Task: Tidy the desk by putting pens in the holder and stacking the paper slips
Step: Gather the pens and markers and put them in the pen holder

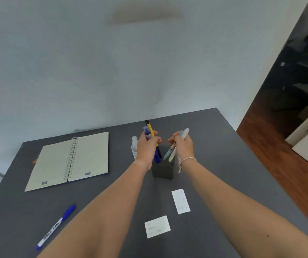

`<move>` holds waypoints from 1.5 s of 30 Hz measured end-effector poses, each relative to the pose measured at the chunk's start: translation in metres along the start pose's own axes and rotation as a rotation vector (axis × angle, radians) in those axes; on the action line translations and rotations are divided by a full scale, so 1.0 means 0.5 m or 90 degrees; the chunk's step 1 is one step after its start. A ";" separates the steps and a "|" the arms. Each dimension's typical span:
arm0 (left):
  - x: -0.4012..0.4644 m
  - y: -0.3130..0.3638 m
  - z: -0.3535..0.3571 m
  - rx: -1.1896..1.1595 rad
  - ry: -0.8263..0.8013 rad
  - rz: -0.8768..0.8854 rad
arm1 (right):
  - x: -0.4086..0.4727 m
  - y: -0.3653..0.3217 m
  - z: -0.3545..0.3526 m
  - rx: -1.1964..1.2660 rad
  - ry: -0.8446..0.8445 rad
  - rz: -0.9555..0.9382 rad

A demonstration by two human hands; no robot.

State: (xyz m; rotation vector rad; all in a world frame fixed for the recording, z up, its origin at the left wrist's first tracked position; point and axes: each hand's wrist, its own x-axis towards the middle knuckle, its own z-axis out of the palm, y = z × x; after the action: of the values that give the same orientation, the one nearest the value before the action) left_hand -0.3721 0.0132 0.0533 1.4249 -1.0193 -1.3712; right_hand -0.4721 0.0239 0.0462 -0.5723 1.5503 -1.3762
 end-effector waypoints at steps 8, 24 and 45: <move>0.007 -0.024 -0.022 0.014 0.027 0.012 | 0.002 0.027 0.001 0.024 0.002 -0.009; -0.033 0.022 -0.094 0.008 0.061 0.066 | -0.035 -0.050 0.007 -0.029 0.006 -0.183; -0.179 -0.081 -0.613 0.104 0.188 0.010 | -0.367 0.207 0.329 -0.246 -0.308 -0.156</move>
State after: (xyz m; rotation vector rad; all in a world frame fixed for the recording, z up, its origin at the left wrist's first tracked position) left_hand -0.0713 0.1269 0.0376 1.6788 -0.9610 -1.0462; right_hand -0.2243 0.1221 0.0255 -1.2667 1.3740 -1.0053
